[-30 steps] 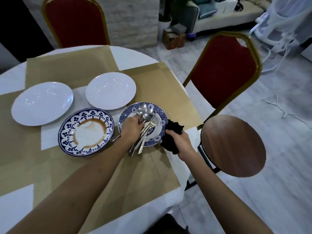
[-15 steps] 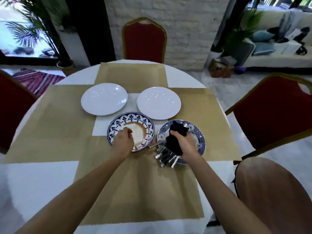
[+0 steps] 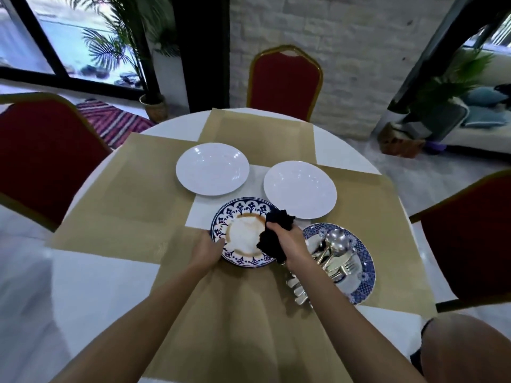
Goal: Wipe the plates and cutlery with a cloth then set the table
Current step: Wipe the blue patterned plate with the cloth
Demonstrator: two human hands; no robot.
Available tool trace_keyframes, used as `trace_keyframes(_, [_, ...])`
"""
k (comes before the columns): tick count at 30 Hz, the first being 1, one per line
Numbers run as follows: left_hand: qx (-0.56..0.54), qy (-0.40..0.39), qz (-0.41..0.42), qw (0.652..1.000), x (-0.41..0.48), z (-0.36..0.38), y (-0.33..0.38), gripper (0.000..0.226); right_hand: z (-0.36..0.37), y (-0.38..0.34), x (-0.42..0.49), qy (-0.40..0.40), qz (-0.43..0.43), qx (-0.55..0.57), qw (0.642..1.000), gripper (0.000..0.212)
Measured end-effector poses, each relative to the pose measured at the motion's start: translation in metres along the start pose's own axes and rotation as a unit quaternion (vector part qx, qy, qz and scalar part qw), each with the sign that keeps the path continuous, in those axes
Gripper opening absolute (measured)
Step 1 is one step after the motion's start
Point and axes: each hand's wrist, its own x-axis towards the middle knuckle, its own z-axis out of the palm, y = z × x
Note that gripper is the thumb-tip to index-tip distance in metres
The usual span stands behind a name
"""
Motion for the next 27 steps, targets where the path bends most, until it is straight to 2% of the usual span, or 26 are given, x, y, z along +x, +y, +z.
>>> trace_keyframes(5, [-0.033,-0.003,-0.002,0.999,0.005,0.005,-0.004,0.028,0.004,0.004,0.008,0.016,0.005,-0.028,0.999,0.034])
trace_keyframes(7, [-0.043,-0.01,-0.009,0.999,0.008,0.007,-0.006,0.027,0.006,0.005,0.01,0.021,0.009,-0.042,0.999,0.039])
trace_keyframes(12, [-0.187,-0.063,-0.01,0.98,0.002,0.003,-0.011,0.033,0.012,0.005,0.01,0.028,0.01,-0.055,0.998,0.045])
trace_keyframes(18, [-0.26,-0.088,-0.033,0.961,-0.009,-0.015,-0.019,0.027,0.024,-0.003,-0.002,0.013,-0.01,-0.071,0.997,0.04])
trace_keyframes(24, [-0.291,-0.081,-0.035,0.953,-0.028,-0.042,-0.016,0.031,0.036,-0.029,-0.029,0.011,-0.106,-0.145,0.984,0.029])
trace_keyframes(27, [-0.308,-0.073,-0.037,0.948,-0.036,-0.054,-0.011,0.026,0.042,-0.046,-0.044,0.035,-0.23,-0.237,0.943,0.031])
